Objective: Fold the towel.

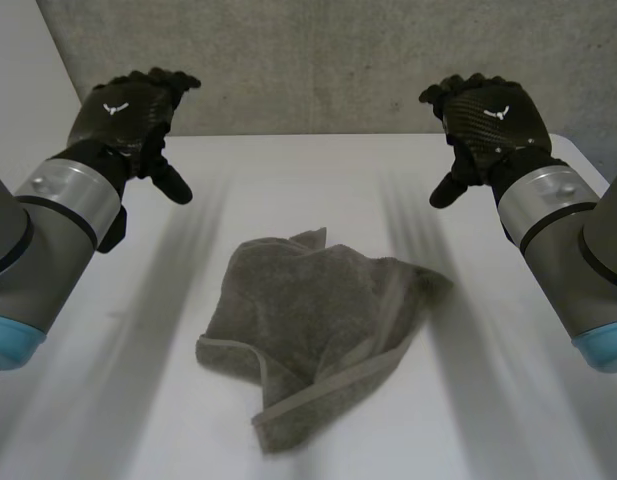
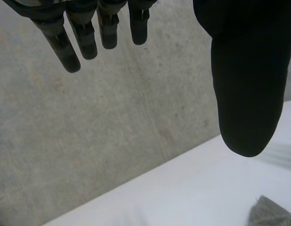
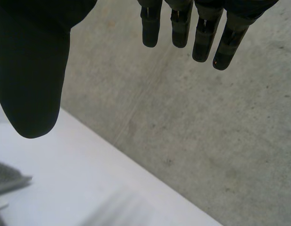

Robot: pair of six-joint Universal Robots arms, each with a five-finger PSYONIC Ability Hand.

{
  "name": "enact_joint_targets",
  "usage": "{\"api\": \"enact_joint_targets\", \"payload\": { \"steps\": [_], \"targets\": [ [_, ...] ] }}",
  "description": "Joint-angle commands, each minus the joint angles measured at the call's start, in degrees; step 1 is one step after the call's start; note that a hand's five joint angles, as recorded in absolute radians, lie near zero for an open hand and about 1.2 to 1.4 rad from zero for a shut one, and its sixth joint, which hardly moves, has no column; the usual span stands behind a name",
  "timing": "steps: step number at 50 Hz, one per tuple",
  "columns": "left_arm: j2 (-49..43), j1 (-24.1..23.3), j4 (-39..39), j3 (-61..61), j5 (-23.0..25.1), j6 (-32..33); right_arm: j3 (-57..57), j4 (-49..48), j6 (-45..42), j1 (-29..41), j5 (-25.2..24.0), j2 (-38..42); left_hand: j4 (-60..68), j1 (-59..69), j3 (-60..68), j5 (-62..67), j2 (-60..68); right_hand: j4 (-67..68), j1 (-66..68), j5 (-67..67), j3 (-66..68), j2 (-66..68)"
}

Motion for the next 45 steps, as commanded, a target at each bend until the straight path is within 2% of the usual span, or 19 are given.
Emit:
{"api": "enact_joint_targets", "payload": {
  "steps": [1, 4, 6, 10, 15, 17, 18, 19, 20, 22, 23, 25, 31, 33, 42, 45],
  "targets": [
    [-2.8, -0.8, -1.8, -0.1, 0.0, 0.5, -0.6, 7.0, -10.7, 0.4, -1.3, 2.7, 7.2, 7.0, 7.1, 5.8, 7.1, -3.3, -1.4, -2.7, -2.1, -2.8],
    [-3.3, -1.2, -2.4, -0.1, 0.0, 1.5, -0.7, 8.8, -13.8, 0.8, -1.5, 3.4, 7.2, 7.0, 7.2, 5.8, 7.1, -3.3, -1.4, -2.7, -2.1, -2.8],
    [-4.7, -1.6, -3.8, -0.1, 0.1, 5.3, -0.7, 12.1, -18.4, 2.0, -1.9, 4.1, 7.2, 7.0, 7.2, 5.8, 7.1, -3.3, -1.4, -2.7, -2.1, -2.8],
    [-6.7, -2.0, -4.0, -0.1, 0.2, 10.1, -0.5, 14.6, -19.3, 4.0, -2.3, 4.2, 9.7, 9.6, 9.7, 8.4, 9.7, -0.8, 1.0, -0.3, 0.3, -0.4],
    [-9.0, -0.9, -3.8, -0.3, 2.9, 13.9, -0.1, 16.1, -12.6, 8.3, -2.1, 4.2, 9.7, 9.6, 9.7, 8.4, 9.7, 1.0, 2.9, 1.6, 2.1, 1.5],
    [-9.5, 0.8, -3.8, -1.0, 6.2, 13.7, 0.5, 16.1, -2.6, 11.0, -2.0, 4.9, 9.9, 9.7, 9.8, 8.5, 9.8, 0.5, 2.4, 1.1, 1.6, 1.0],
    [-9.5, 0.8, -3.8, -1.0, 6.2, 13.7, 0.5, 16.1, -2.5, 11.0, -2.0, 4.9, 9.9, 9.7, 9.8, 8.5, 9.8, 0.5, 2.4, 1.1, 1.6, 1.0],
    [-9.4, 2.8, -3.9, -1.9, 7.5, 13.7, 0.8, 16.2, 1.6, 12.4, -1.9, 6.2, 9.9, 9.7, 9.8, 8.5, 9.8, 0.0, 1.9, 0.6, 1.1, 0.5],
    [-9.4, 2.8, -3.9, -1.9, 7.5, 13.7, 1.1, 16.2, 5.5, 14.0, -1.9, 7.6, 9.9, 9.7, 9.8, 8.5, 9.8, 0.0, 1.9, 0.6, 1.1, 0.5],
    [-8.8, 5.7, -4.1, -3.9, 9.3, 13.6, 1.3, 16.2, 8.5, 16.1, -2.1, 8.8, 9.9, 9.7, 9.8, 8.5, 9.8, -0.6, 1.2, -0.1, 0.5, -0.2],
    [-8.8, 5.7, -4.1, -3.9, 9.3, 13.6, 1.3, 16.2, 8.5, 16.2, -2.1, 8.8, 9.9, 9.7, 9.8, 8.5, 9.8, -0.7, 1.2, -0.1, 0.5, -0.2],
    [-8.4, 7.0, -4.1, -6.1, 10.1, 13.6, 2.2, 15.0, 11.1, 20.5, -2.0, 10.4, 9.1, 8.9, 9.0, 7.7, 9.0, -2.0, -0.2, -1.5, -0.9, -1.6],
    [-7.0, 7.9, -3.7, -9.8, 10.3, 13.7, 3.2, 11.5, 10.6, 25.2, -2.0, 13.7, 8.6, 8.4, 8.5, 7.2, 8.5, -3.0, -1.2, -2.5, -1.9, -2.6],
    [-5.9, 9.4, -3.3, -12.1, 10.4, 13.7, 3.9, 10.0, 9.0, 27.0, -1.9, 15.5, 6.7, 6.6, 6.7, 5.4, 6.6, -3.0, -1.2, -2.5, -1.9, -2.6],
    [-4.5, 11.5, -3.3, -15.0, 10.7, 13.7, 5.7, 9.6, 3.0, 28.3, -1.2, 18.1, 1.5, 1.3, 1.4, 0.1, 1.4, 0.7, 2.5, 1.2, 1.8, 1.1],
    [-4.5, 12.1, -3.3, -15.5, 10.9, 13.7, 6.1, 8.9, 1.9, 28.2, 0.4, 18.4, 1.3, 1.2, 1.3, 0.0, 1.3, 8.8, 10.6, 9.3, 9.9, 9.2]
  ]
}}
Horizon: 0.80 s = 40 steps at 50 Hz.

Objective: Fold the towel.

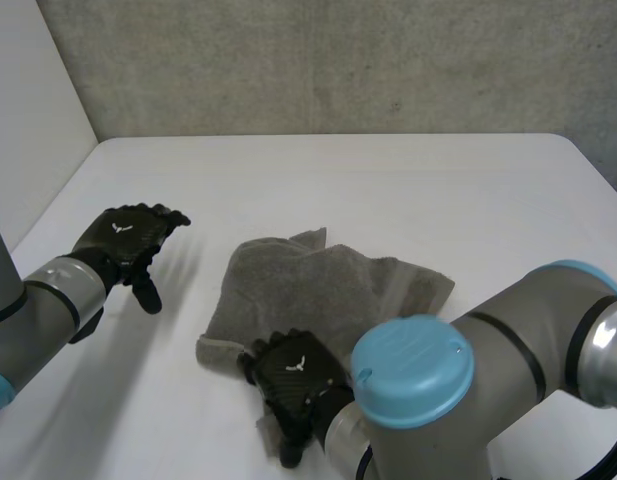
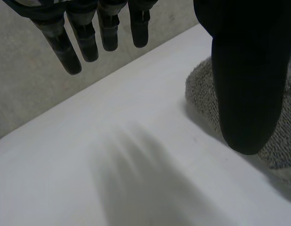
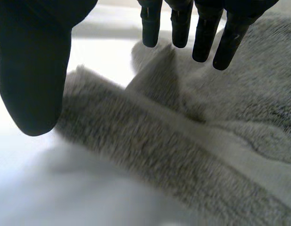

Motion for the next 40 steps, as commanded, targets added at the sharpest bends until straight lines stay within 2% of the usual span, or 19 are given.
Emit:
{"api": "enact_joint_targets", "payload": {
  "steps": [1, 2, 5, 7, 8, 10, 16, 21, 27, 29, 32, 34, 35, 37, 38, 40],
  "targets": [
    [0.6, 1.4, 0.0, -1.5, 0.4, 0.0, 1.3, -1.8, -4.4, 0.0, 3.4, 1.2, -1.3, -1.6, -1.4, -1.3, -1.3, 19.8, 21.6, 20.3, 20.9, 20.2],
    [0.6, 1.4, 0.0, -1.5, 0.4, 0.0, 1.6, -3.7, -4.6, -0.1, 4.9, 1.3, -1.3, -1.6, -1.4, -1.3, -1.3, 28.9, 30.7, 29.4, 30.0, 29.3],
    [0.6, 1.4, 0.0, -1.7, 0.4, 0.0, 2.1, -6.0, -4.7, -0.3, 6.4, 1.3, -1.3, -1.6, -1.4, -1.3, -1.3, 34.7, 36.5, 35.2, 35.8, 35.1],
    [0.6, 1.1, 0.0, -1.9, 0.3, 0.0, 3.2, -9.8, -6.2, -0.8, 8.5, 1.4, -1.3, -1.6, -1.4, -1.3, -1.3, 51.4, 53.2, 51.9, 52.5, 51.8],
    [0.6, 1.1, 0.0, -1.9, 0.3, 0.0, 3.2, -9.8, -6.2, -0.8, 8.5, 1.4, -1.3, -1.6, -1.4, -1.3, -1.3, 51.5, 53.3, 52.0, 52.6, 51.9],
    [0.7, 0.8, 0.0, -2.0, 0.3, 0.0, 4.3, -12.2, -9.9, -1.7, 9.7, 1.0, -1.3, -1.6, -1.4, -1.3, -1.3, 66.7, 68.5, 67.2, 67.8, 67.1],
    [1.6, 0.2, 0.0, -2.8, 0.3, 0.0, 5.5, -14.9, -13.6, -5.1, 9.7, -0.6, -1.7, -1.9, -1.8, -1.6, -1.7, 66.7, 68.6, 67.3, 67.9, 67.2],
    [1.6, -3.1, 0.0, -3.2, 0.3, -0.1, 5.6, -16.0, -13.2, -10.9, 9.6, -7.4, -1.7, -1.9, -1.8, -1.6, -1.7, 66.7, 68.6, 67.3, 67.9, 67.2],
    [1.2, -6.3, 0.0, -3.9, 0.5, -1.3, 5.9, -16.0, -13.2, -14.6, 9.3, -11.3, -0.7, -0.9, -0.7, -0.6, -0.7, 66.7, 68.6, 67.3, 67.9, 67.2],
    [0.9, -8.5, 0.0, -4.1, 1.0, -4.4, 6.2, -16.0, -13.1, -16.0, 9.3, -13.8, 3.0, 2.8, 2.9, 3.0, 3.0, 66.7, 68.6, 67.3, 67.9, 67.2],
    [0.7, -9.3, 0.0, -4.1, 1.0, -6.7, 7.1, -16.0, -12.6, -17.2, 9.1, -15.7, 9.4, 9.2, 9.4, 9.5, 9.4, 66.7, 68.6, 67.3, 67.9, 67.2],
    [-0.3, -10.9, 0.4, -3.9, 1.1, -12.2, 7.5, -16.0, -12.2, -17.5, 9.0, -16.1, 24.8, 24.6, 24.8, 24.9, 24.8, 66.7, 68.6, 67.3, 67.9, 67.2],
    [-0.3, -10.9, 0.4, -3.9, 1.1, -12.2, 7.5, -16.0, -12.2, -17.5, 9.0, -16.1, 24.9, 24.7, 24.8, 24.9, 24.9, 66.7, 68.6, 67.3, 67.9, 67.2],
    [-2.5, -13.1, 2.8, -3.2, 1.0, -18.0, 8.0, -15.6, -11.5, -17.6, 9.0, -16.6, 27.4, 27.2, 27.3, 27.5, 27.4, 66.7, 68.6, 67.3, 67.9, 67.2],
    [-2.5, -13.1, 2.8, -3.2, 1.0, -18.0, 8.0, -15.6, -11.5, -17.6, 9.0, -16.6, 27.4, 27.2, 27.3, 27.5, 27.4, 66.7, 68.6, 67.3, 67.9, 67.2],
    [-5.1, -14.5, 6.0, -2.3, 0.9, -22.2, 8.6, -15.6, -11.1, -17.6, 9.0, -17.1, 27.4, 27.2, 27.3, 27.5, 27.4, 66.7, 68.6, 67.3, 67.9, 67.2]
  ]
}}
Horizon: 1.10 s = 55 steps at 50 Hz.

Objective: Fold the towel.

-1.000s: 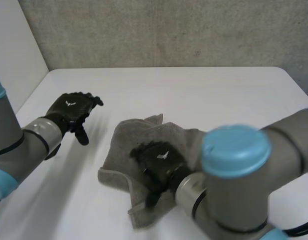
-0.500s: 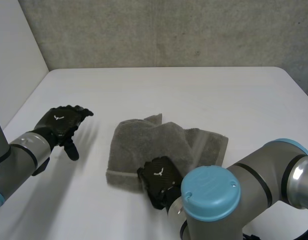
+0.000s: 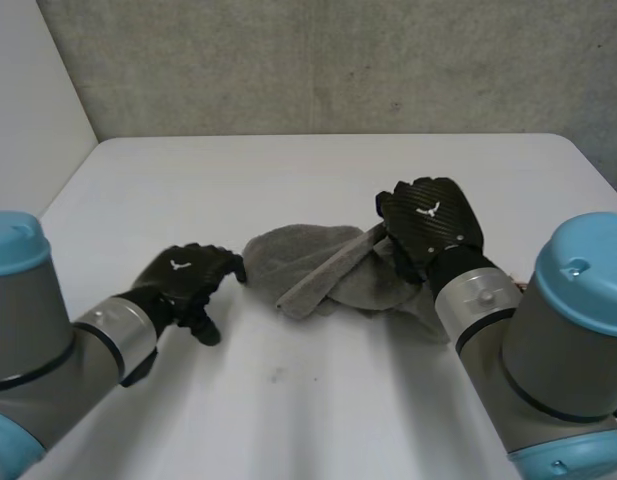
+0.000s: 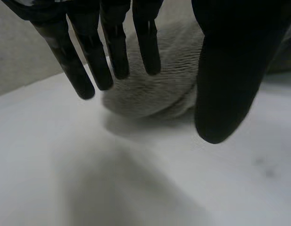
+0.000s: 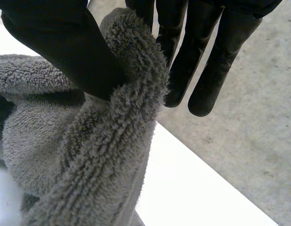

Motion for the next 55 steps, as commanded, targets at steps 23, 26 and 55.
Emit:
{"api": "enact_joint_targets", "payload": {
  "steps": [23, 26, 55],
  "targets": [
    [-26.2, -11.6, 8.9, 23.2, -9.1, -15.3, 2.2, 0.7, 1.3, -0.9, -0.1, -6.3, 16.5, 16.1, 16.6, 16.8, 16.5, 11.8, 25.9, 14.0, 12.6, 13.0],
    [-28.2, -11.6, 8.9, 25.3, -9.3, -15.4, 2.3, 0.7, 1.3, -2.4, -0.2, -6.9, 20.9, 20.5, 20.9, 21.1, 20.9, 11.8, 25.9, 14.0, 12.6, 13.0],
    [9.7, -6.4, 2.5, 24.0, -10.1, 5.2, -9.0, 20.2, -5.0, -12.1, -8.1, -7.1, 50.5, 50.1, 50.5, 50.7, 50.5, 11.8, 25.9, 14.0, 12.6, 13.0]
  ]
}}
